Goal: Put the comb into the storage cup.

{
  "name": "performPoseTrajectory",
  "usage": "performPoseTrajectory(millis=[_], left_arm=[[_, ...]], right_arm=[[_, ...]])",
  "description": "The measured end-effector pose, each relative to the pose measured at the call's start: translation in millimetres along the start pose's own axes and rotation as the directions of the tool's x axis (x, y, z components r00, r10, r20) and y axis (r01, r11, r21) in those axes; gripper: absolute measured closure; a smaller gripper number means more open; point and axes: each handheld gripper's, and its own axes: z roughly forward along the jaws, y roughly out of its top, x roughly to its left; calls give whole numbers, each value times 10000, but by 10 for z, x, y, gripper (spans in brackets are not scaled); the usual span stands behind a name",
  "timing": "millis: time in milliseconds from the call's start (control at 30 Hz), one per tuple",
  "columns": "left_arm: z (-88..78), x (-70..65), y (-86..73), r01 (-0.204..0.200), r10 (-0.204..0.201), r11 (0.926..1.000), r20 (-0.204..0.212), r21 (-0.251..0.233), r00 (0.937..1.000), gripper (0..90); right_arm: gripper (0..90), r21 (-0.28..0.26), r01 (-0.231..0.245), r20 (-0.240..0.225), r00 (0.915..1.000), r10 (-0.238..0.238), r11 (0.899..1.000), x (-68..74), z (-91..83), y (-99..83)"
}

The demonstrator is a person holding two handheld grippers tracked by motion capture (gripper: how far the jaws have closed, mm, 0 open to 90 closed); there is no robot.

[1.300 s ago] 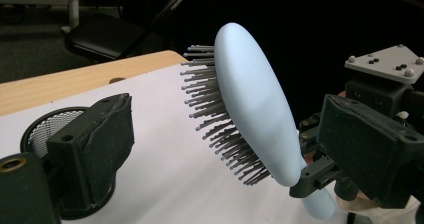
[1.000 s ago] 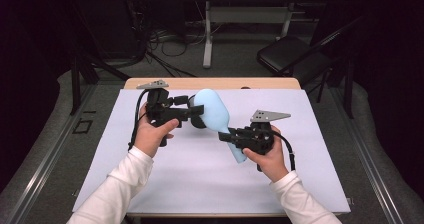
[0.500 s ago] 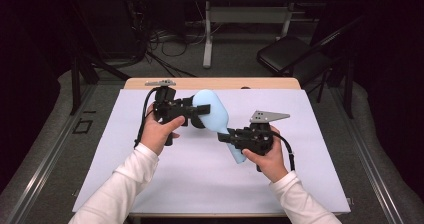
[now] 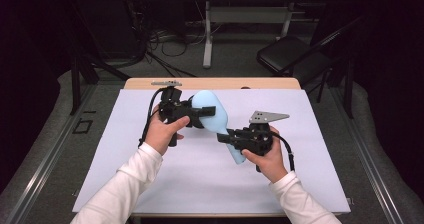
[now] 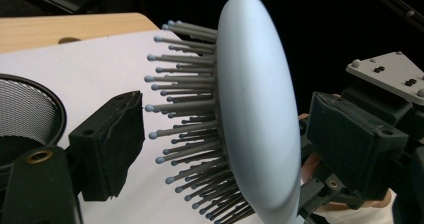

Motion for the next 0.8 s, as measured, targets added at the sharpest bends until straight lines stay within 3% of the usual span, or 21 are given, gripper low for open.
performPoseTrajectory(millis=[367,800], left_arm=[[56,-2,-8,121,-124,9998,147,153,9998,164],[49,4,-7,251,-257,9996,427,149,9988,253]], right_arm=[[714,-5,58,-13,10000,-58,10000,7,16,-7],[714,52,29,-30,10000,-29,10000,0,33,-21]])
